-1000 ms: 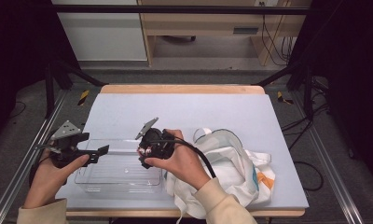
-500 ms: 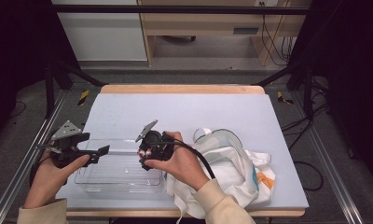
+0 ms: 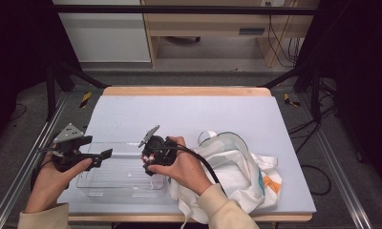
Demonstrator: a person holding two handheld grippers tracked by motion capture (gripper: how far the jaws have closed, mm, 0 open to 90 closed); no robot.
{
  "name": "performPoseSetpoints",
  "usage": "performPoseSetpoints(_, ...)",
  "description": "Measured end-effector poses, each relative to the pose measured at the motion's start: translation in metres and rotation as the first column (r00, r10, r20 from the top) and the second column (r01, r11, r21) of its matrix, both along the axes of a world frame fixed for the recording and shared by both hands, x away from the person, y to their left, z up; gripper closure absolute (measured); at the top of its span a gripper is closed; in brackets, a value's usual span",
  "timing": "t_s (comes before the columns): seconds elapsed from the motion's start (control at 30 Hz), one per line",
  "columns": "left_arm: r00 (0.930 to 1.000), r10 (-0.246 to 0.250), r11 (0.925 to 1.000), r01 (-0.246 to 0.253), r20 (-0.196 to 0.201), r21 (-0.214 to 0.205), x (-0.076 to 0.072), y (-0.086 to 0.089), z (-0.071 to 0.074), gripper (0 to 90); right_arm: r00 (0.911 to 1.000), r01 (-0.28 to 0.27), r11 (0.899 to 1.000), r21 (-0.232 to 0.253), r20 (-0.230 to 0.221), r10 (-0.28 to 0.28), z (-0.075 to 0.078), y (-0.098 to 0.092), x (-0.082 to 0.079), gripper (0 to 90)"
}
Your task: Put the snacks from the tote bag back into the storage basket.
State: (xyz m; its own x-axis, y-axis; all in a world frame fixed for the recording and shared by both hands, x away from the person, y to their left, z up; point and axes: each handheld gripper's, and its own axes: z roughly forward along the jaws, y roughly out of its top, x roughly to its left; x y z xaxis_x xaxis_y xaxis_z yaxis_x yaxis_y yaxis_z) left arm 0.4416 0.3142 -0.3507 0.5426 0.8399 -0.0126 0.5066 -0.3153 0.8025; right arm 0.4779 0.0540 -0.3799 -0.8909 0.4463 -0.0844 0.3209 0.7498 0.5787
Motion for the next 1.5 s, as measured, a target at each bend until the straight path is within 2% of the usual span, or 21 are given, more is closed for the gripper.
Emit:
performPoseSetpoints(0.7, 1.0, -0.002, 1.0, 0.002, -0.004, 0.003, 0.0, -0.001, -0.001, 10.3, 0.9998, 0.005, 1.0, -0.024, -0.018, -0.006, -0.012, 0.003, 0.001, 25.5)
performPoseSetpoints(1.13, 1.0, -0.003, 1.0, 0.003, -0.003, 0.003, 0.0, 0.0, -0.001, 10.4, 0.9998, -0.004, 1.0, -0.015, -0.019, 0.004, -0.013, 0.004, 0.003, 25.5)
performPoseSetpoints(1.27, 1.0, -0.005, 1.0, 0.005, -0.005, 0.005, 0.0, -0.001, -0.001, 10.3, 0.9998, 0.001, 0.999, -0.034, -0.019, -0.001, -0.015, 0.005, 0.002, 25.5)
performPoseSetpoints(1.5, 1.0, -0.002, 1.0, 0.002, -0.004, 0.001, 0.0, 0.001, -0.001, 10.3, 0.9995, 0.003, 0.999, -0.04, -0.031, -0.004, -0.018, 0.005, 0.003, 25.5)
